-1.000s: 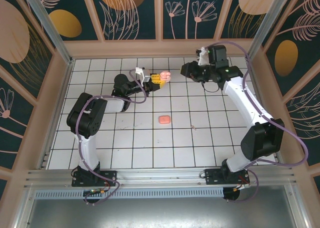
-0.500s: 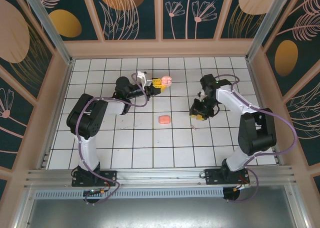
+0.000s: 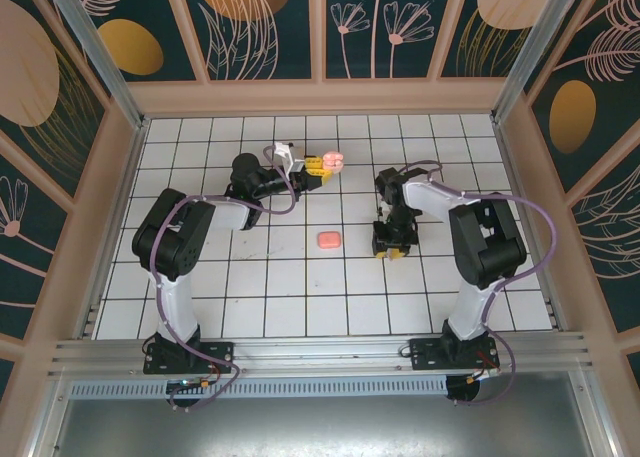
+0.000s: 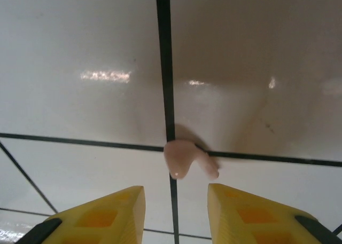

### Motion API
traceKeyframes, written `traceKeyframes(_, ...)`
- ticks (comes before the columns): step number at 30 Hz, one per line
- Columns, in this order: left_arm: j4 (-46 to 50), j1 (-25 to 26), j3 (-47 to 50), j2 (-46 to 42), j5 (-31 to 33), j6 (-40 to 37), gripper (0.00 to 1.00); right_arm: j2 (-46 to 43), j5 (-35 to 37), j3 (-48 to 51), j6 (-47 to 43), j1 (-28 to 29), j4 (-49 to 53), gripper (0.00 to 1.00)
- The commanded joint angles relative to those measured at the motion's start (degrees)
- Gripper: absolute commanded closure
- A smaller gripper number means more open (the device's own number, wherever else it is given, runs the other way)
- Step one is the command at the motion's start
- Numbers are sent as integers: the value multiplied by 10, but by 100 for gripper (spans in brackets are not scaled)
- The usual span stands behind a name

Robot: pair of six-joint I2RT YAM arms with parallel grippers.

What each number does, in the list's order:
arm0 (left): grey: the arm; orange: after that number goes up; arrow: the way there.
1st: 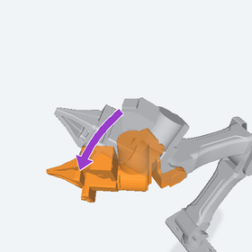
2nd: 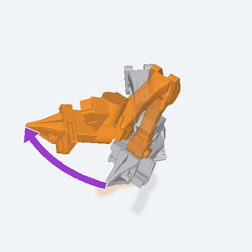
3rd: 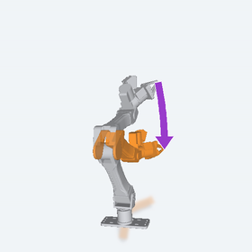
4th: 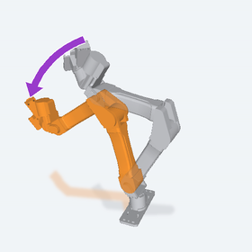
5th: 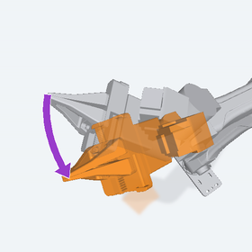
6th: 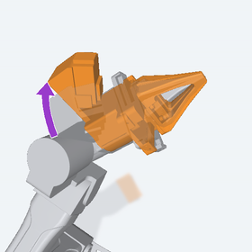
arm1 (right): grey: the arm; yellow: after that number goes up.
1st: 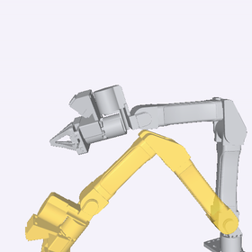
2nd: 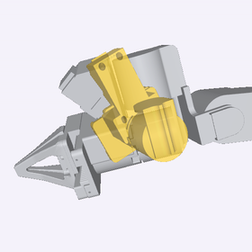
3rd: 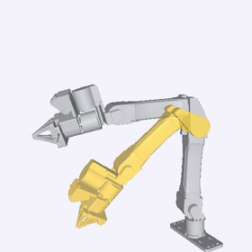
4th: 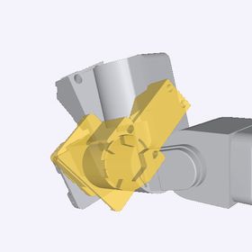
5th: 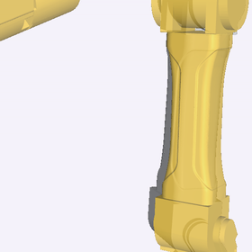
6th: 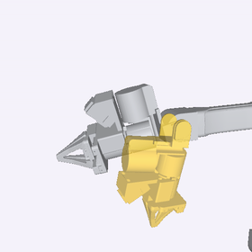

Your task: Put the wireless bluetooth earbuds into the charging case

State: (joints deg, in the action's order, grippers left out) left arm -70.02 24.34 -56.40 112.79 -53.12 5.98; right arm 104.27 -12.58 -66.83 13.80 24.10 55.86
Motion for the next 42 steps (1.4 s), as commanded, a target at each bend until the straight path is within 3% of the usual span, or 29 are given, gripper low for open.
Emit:
traceKeyframes(1,6,3,4,-20,6,-13,89,12,33,-14,-12,3,-11,66)
traceKeyframes(11,16,3,4,-24,6,-18,89,20,61,-19,-3,-5,-26,75)
traceKeyframes(16,26,3,3,-28,7,-25,88,13,58,-30,7,-8,-24,74)
traceKeyframes(21,29,3,4,-29,7,-27,89,-3,32,-38,18,-9,-16,65)
traceKeyframes(42,39,3,3,-30,8,-33,89,27,19,6,27,-17,-24,73)
